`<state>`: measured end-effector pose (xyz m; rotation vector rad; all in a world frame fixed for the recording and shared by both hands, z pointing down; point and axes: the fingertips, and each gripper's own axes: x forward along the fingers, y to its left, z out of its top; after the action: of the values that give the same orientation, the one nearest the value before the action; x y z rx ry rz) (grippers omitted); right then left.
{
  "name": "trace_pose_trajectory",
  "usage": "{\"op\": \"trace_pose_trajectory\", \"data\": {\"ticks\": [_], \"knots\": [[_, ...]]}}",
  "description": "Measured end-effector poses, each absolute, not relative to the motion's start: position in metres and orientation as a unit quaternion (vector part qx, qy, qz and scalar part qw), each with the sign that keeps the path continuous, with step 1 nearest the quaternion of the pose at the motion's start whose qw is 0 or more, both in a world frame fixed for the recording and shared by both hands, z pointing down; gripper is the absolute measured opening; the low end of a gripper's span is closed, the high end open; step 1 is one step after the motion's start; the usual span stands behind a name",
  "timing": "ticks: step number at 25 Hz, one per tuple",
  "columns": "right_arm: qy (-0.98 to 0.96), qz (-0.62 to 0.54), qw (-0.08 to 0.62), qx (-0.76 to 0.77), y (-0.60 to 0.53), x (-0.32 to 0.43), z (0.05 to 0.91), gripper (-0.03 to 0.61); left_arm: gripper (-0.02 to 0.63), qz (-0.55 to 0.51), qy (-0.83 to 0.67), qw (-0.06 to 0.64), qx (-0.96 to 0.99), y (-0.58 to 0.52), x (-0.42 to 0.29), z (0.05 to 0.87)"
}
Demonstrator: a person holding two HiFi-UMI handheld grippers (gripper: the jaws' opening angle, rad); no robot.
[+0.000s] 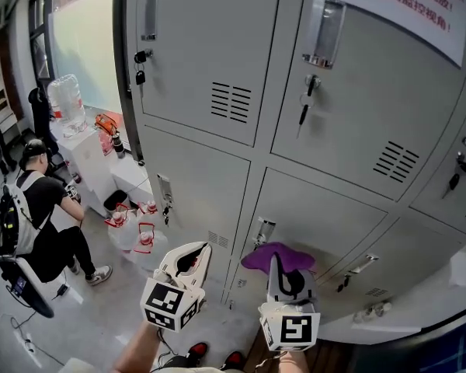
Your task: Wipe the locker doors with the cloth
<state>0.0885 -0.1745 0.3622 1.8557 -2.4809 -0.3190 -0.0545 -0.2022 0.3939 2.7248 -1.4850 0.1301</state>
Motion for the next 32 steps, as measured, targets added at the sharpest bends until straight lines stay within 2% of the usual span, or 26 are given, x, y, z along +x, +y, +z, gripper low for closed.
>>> {"op": "trace_pose_trajectory", "data": {"ticks": [14, 32], "knots": [[-0.83, -0.073, 0.025, 0.553, -0.226, 0.044, 0.396, 0.032, 0.029, 0.06, -0.518, 0.037, 0.853, -0.226, -0.095, 0.417], [-0.823, -0.06, 0.039, 0.563, -0.256, 0.055, 0.415, 0.032, 0.029, 0.075, -0.507, 0.056, 0.857, -0.249, -0.084, 0.44]]}}
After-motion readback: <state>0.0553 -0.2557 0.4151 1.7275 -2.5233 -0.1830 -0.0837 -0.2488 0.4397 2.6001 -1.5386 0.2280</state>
